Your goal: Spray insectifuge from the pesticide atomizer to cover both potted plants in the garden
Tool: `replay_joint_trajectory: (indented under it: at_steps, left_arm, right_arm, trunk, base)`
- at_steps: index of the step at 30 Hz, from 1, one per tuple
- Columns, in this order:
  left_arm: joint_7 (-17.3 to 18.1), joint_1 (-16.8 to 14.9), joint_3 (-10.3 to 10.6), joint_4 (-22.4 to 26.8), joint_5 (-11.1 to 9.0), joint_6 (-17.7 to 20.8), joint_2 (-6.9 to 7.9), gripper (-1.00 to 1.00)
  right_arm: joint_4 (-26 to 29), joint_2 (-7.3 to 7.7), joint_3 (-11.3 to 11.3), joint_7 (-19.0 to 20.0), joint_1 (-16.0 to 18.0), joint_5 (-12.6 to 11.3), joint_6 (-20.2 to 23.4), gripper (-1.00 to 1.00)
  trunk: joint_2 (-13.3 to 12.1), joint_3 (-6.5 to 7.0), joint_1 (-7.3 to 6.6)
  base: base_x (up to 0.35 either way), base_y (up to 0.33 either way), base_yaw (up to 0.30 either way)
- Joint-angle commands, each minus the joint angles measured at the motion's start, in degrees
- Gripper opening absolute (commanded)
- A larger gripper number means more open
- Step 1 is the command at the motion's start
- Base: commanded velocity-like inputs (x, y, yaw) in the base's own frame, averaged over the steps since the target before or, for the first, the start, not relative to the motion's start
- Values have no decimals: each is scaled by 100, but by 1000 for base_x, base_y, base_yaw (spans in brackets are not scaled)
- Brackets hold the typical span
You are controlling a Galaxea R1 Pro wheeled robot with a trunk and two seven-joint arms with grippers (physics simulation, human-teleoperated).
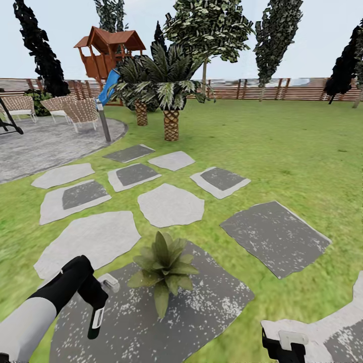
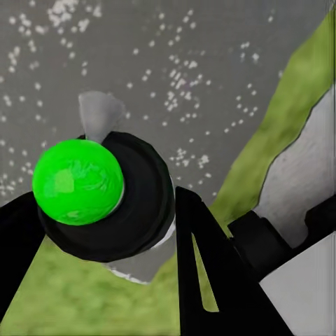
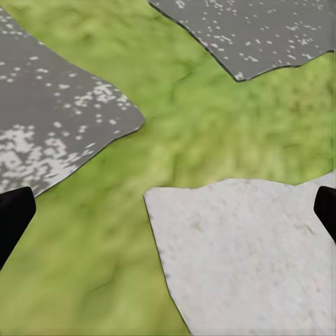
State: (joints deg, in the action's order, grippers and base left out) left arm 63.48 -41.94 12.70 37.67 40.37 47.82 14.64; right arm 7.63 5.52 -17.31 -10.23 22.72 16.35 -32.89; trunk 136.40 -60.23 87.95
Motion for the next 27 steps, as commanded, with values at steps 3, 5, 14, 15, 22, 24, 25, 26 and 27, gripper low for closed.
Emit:
replay_joint_trajectory:
  at_steps: [3, 5, 14, 15, 22, 24, 25, 26, 27]
  left_arm:
    - [137, -378, 22, 13, 28, 48, -91, -100]
    - [144, -449, 33, 5, 40, 40, -85, -100]
    - [140, -150, 53, -137, 58, -668, 94, -100]
    - [136, -127, 60, -141, 57, -697, 87, -100]
    - [145, -123, 363, -59, 68, -717, 26, -100]
    - [140, -146, 370, -59, 68, -702, 23, -100]
    - [112, -147, 383, -104, 68, -715, 27, -100]
    - [104, -139, 383, -114, 68, -724, 30, -100]
    - [93, -120, 381, -143, 64, -740, 57, -100]
  right_arm:
    - [-7, -2, -20, -31, 5, 62, -14, 100]
    - [-7, -1, -24, -27, 5, 62, -13, 100]
    - [-7, -6, -18, -23, 5, 62, -14, 100]
    - [-7, -7, -18, -23, 5, 62, -13, 100]
    - [-7, -8, -18, -23, 5, 62, -13, 100]
    - [-7, -7, -18, -23, 5, 67, -15, 100]
    - [-7, -7, -18, -23, 5, 69, -14, 100]
    - [-7, -7, -18, -23, 5, 70, -14, 100]
    - [-7, -7, -18, -23, 5, 70, -15, 100]
  trunk:
    - [2, -5, -1]
    - [2, -5, -1]
    - [2, -5, -1]
    - [2, -5, -1]
    - [2, -5, -1]
    - [2, -5, -1]
    - [2, -5, -1]
    - [2, -5, -1]
    - [2, -5, -1]
  base:
    - [0, 0, -2]
    - [0, 0, 0]
    - [0, 0, 0]
    - [0, 0, 0]
    - [0, 0, 0]
    - [0, 0, 0]
    - [0, 0, 0]
    - [0, 0, 0]
    - [0, 0, 0]
